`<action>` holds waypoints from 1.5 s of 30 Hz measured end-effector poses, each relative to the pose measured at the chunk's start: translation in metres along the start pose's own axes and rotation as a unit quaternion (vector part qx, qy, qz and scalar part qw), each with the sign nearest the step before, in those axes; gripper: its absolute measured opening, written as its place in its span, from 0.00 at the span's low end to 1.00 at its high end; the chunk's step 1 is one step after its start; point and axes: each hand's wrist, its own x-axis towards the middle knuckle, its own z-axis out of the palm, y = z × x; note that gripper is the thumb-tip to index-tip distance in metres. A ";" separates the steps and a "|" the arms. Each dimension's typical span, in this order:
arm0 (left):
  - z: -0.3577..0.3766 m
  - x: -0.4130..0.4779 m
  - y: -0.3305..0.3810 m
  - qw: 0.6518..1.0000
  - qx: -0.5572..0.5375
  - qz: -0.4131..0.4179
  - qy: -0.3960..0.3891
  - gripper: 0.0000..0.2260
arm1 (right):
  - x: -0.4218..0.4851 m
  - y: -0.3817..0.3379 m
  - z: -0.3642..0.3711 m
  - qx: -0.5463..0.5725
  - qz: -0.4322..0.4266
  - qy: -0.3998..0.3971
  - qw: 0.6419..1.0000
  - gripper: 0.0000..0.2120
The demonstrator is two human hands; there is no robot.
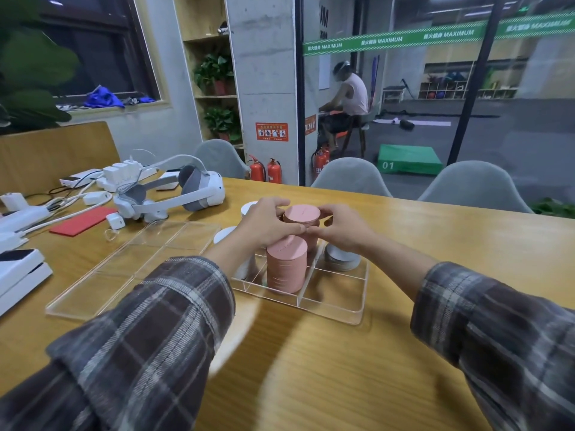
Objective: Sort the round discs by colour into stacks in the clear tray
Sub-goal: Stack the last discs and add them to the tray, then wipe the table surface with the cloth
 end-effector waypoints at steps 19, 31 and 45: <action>-0.001 -0.024 0.019 0.977 0.134 0.126 0.105 0.23 | -0.037 0.003 -0.026 -0.098 0.000 0.017 0.995 0.31; 0.127 -0.076 0.143 0.939 0.145 0.313 -0.006 0.32 | -0.203 0.082 -0.148 -0.196 0.121 0.075 0.970 0.31; 0.322 -0.138 0.300 0.884 0.121 0.414 -0.182 0.37 | -0.416 0.183 -0.284 -0.222 0.286 0.153 0.920 0.31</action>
